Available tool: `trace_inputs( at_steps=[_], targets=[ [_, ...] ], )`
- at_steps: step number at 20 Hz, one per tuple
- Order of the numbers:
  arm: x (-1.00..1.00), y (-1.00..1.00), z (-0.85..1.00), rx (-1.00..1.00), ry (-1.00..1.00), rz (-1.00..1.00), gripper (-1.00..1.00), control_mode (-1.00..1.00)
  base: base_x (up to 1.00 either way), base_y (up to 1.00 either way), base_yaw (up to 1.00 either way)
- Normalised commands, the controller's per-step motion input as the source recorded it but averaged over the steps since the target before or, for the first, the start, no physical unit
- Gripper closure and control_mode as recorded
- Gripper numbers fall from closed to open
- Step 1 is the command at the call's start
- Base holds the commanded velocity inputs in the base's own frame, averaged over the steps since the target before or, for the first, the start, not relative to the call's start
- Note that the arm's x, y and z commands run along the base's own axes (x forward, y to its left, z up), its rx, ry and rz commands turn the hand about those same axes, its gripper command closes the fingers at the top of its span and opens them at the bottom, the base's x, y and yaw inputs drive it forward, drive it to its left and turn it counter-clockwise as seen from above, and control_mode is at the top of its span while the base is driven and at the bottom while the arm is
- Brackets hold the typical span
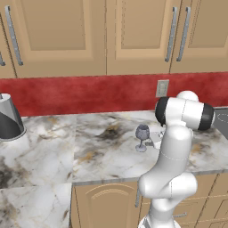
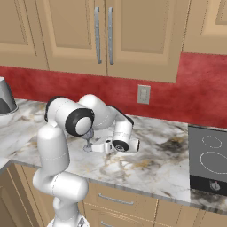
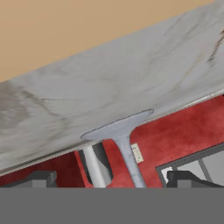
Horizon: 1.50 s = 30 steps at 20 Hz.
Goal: Retrieve the wine glasses from the counter and place one next to each plate.
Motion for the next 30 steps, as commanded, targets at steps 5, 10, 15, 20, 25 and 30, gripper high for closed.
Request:
trace_inputs(
  at_steps=[5,10,15,20,25,30],
  targets=[
    [0.07,0.07,0.00,0.00,-0.01,-0.01,-1.00,-1.00,0.00,0.00,0.00],
    [0.00,0.14,0.00,0.00,-0.05,0.00,-1.00,-1.00,0.00,0.00,0.00],
    [0.00,0.07,0.00,0.00,0.00,0.00,-1.00,-1.00,0.00,0.00,0.00],
    [0.00,0.08,-0.03,0.00,0.00,0.00,-1.00,-1.00,0.00,0.00,0.00],
    [0.00,0.08,-0.08,0.00,0.00,0.00,-1.00,-1.00,0.00,0.00,0.00],
    [0.00,0.11,-0.03,0.00,0.00,0.00,1.00,-1.00,0.00,0.00,0.00]
  ],
)
